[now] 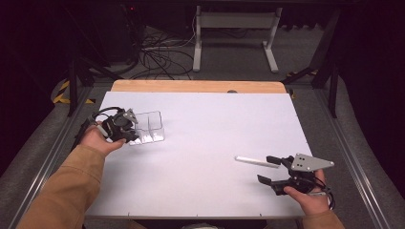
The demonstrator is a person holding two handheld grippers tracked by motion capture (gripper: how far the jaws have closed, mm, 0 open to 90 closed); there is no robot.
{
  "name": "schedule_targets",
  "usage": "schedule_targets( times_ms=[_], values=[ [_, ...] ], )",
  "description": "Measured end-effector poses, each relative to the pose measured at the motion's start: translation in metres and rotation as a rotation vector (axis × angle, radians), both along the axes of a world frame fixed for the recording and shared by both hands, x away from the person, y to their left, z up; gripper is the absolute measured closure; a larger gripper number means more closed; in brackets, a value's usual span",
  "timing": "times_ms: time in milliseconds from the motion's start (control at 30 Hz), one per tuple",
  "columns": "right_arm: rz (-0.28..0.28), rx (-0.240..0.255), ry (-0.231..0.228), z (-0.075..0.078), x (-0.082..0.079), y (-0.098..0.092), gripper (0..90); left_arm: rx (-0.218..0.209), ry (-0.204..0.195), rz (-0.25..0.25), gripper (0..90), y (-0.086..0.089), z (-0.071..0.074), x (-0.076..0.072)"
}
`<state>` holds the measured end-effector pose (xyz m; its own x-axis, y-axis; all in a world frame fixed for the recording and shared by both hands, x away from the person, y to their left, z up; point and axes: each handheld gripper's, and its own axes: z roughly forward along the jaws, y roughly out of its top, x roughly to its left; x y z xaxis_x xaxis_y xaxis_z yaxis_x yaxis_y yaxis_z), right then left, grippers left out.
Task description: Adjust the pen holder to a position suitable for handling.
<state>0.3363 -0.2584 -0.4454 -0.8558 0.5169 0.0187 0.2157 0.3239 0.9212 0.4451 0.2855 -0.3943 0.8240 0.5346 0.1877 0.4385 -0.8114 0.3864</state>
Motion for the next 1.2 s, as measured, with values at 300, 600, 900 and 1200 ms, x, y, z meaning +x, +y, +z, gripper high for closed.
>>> schedule_targets(
  times_ms=[300,600,900,1200],
  values=[
    [0.001,0.004,0.007,0.000,0.000,-0.001,23.9,-0.060,0.007,-0.094,87.9,-0.010,0.013,-0.008],
    [0.002,0.008,0.005,0.000,-0.001,-0.001,23.9,-0.119,-0.038,-0.225,87.9,-0.039,0.034,-0.027],
    [0.001,0.009,0.003,0.000,-0.001,-0.001,23.9,-0.129,-0.024,-0.375,87.8,-0.082,0.036,-0.036],
    [0.003,0.011,0.003,0.001,-0.001,-0.002,23.7,-0.126,0.001,-0.469,87.8,-0.114,0.025,-0.033]
  ],
)
